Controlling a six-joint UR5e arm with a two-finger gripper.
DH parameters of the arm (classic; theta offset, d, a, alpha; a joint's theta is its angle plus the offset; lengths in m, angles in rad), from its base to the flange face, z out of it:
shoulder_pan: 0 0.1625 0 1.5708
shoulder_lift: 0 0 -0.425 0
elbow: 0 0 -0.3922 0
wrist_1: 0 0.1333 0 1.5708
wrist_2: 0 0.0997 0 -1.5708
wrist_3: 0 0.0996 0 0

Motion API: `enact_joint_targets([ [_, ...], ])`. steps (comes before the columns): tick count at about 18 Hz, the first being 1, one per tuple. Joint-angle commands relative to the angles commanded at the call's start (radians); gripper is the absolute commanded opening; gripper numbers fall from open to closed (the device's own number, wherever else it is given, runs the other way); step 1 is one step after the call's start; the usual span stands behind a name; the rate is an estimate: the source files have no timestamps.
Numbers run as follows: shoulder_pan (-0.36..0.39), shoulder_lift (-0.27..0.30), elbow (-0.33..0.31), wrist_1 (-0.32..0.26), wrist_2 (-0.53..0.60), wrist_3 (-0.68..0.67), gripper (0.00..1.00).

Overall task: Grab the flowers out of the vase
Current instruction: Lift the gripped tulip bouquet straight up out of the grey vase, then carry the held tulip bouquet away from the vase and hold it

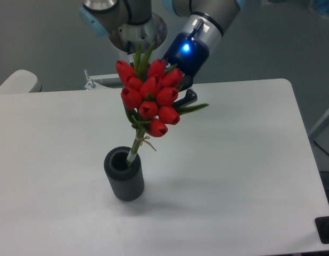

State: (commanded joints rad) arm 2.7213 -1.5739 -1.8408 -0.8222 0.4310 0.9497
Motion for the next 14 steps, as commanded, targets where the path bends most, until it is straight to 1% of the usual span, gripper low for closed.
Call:
enact_joint_targets([
  [2, 0.002, 0.017, 0.014, 0.0, 0.0, -0.047, 0.28],
  [4, 0.002, 0.018, 0.049, -0.002, 0.002, -0.091, 0.28],
  [8, 0.025, 0.015, 0.066, 0.002, 0.008, -0.082, 0.28],
  [9, 0.041, 0.011, 0.075, 0.003, 0.009, -0.08, 0.28],
  [11, 0.067, -0.017, 0.101, 0.005, 0.012, -0.08, 0.28],
  [12, 0.074, -0.049, 0.115, 0.006, 0.012, -0.077, 0.28],
  [14, 0.074, -0.09, 0.141, 0.008, 0.014, -0.063, 0.28],
])
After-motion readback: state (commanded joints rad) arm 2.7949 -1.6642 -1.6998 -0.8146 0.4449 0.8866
